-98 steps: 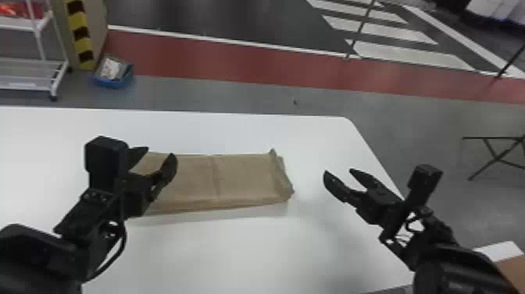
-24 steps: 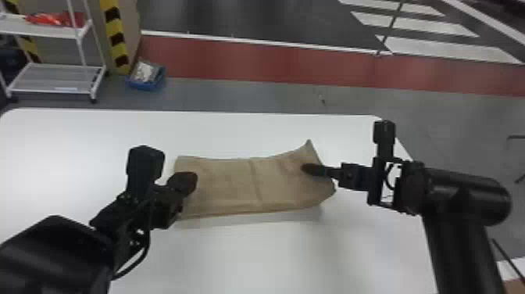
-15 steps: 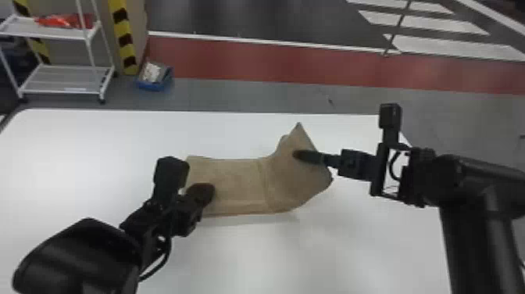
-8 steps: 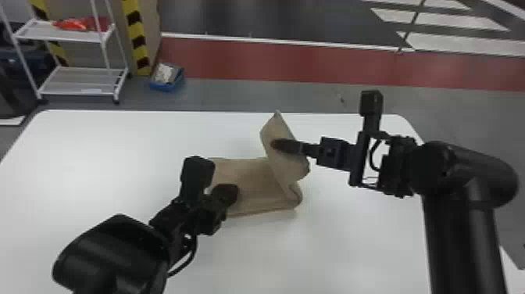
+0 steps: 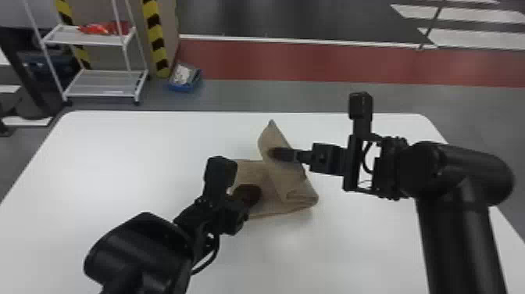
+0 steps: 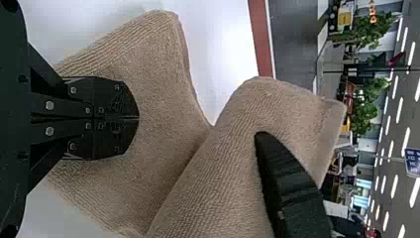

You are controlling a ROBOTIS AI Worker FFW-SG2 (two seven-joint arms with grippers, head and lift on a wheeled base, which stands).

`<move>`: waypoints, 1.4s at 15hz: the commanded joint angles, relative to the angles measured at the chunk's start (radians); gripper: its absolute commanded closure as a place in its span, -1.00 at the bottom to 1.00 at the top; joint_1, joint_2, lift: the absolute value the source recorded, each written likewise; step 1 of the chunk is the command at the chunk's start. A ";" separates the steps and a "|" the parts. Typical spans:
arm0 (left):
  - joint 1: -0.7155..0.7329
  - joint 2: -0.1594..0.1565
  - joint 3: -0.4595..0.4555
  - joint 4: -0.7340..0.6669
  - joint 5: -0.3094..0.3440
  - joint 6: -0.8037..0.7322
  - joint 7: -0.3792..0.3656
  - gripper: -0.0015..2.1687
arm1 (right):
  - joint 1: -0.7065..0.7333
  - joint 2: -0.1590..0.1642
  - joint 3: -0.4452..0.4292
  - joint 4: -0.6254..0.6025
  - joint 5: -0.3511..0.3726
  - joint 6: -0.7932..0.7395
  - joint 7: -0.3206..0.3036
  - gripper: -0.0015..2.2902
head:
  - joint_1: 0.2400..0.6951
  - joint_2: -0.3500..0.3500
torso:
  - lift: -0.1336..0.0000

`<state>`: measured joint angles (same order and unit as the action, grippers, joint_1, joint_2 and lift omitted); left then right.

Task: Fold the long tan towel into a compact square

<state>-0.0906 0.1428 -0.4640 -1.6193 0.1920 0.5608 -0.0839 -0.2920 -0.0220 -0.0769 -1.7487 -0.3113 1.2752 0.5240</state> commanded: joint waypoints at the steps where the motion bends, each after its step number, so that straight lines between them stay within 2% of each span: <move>1: 0.003 0.004 0.004 -0.004 0.001 0.003 0.000 0.91 | 0.017 -0.015 0.006 -0.009 0.017 0.000 -0.012 0.44 | 1.00 -0.24 | -0.86; 4: 0.006 0.004 0.001 -0.004 0.001 0.012 0.000 0.91 | 0.022 -0.038 0.008 -0.023 0.027 -0.003 -0.032 0.44 | 1.00 -0.28 | -0.86; 12: 0.031 0.008 0.004 -0.019 0.004 0.012 -0.007 0.91 | 0.008 -0.018 0.058 0.028 0.040 -0.107 -0.036 0.44 | 1.00 -0.29 | -0.86; 18: 0.031 0.009 0.013 -0.021 0.007 0.012 -0.017 0.91 | 0.027 -0.016 0.078 0.029 0.032 -0.098 -0.039 0.40 | 1.00 -0.22 | -0.86; 19: 0.032 0.009 0.013 -0.022 0.007 0.012 -0.020 0.91 | 0.027 -0.016 0.078 0.029 0.026 -0.098 -0.041 0.12 | 1.00 -0.22 | -0.86; 21: 0.034 0.009 0.013 -0.022 0.007 0.012 -0.020 0.91 | 0.027 -0.018 0.072 0.034 -0.002 -0.098 -0.038 -0.95 | 1.00 -0.21 | -0.86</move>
<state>-0.0582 0.1519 -0.4509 -1.6410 0.1993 0.5731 -0.1043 -0.2651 -0.0387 0.0006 -1.7184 -0.2929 1.1773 0.4844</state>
